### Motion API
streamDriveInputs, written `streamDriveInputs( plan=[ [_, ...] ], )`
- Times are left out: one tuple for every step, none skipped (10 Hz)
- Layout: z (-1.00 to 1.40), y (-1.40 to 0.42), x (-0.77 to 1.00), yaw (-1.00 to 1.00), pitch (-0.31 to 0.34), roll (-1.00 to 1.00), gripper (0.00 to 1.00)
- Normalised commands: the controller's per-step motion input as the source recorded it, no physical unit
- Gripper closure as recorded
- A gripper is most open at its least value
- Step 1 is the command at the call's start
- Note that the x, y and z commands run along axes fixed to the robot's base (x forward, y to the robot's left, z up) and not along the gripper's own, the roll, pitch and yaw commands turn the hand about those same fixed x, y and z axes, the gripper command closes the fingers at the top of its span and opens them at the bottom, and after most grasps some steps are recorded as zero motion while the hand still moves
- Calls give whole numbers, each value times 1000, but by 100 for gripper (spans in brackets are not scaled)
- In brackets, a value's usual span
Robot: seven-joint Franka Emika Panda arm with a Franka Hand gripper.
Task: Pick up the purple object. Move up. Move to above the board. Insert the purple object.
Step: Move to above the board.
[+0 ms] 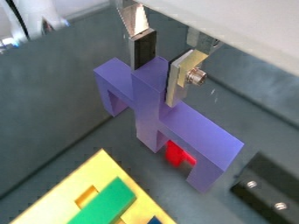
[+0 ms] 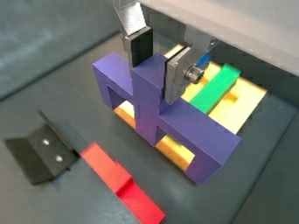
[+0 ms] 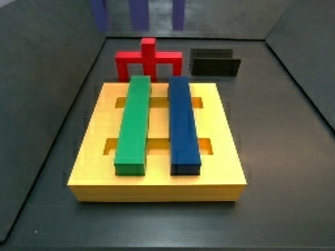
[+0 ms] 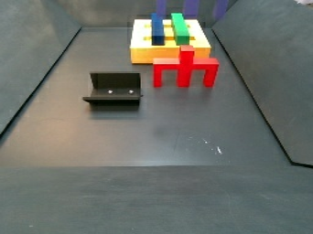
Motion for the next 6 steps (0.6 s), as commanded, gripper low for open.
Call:
streamDriveInputs(
  plan=[
    [446, 3, 49, -7, 96, -46, 100],
    [227, 7, 49, -4, 77, -49, 100],
    [445, -1400, 488, -121, 150, -15, 100],
    [403, -1400, 492, -92, 161, 53, 100],
    [387, -1400, 535, -45, 206, 91, 100],
    [210, -735, 399, -12, 230, 65, 100]
  ],
)
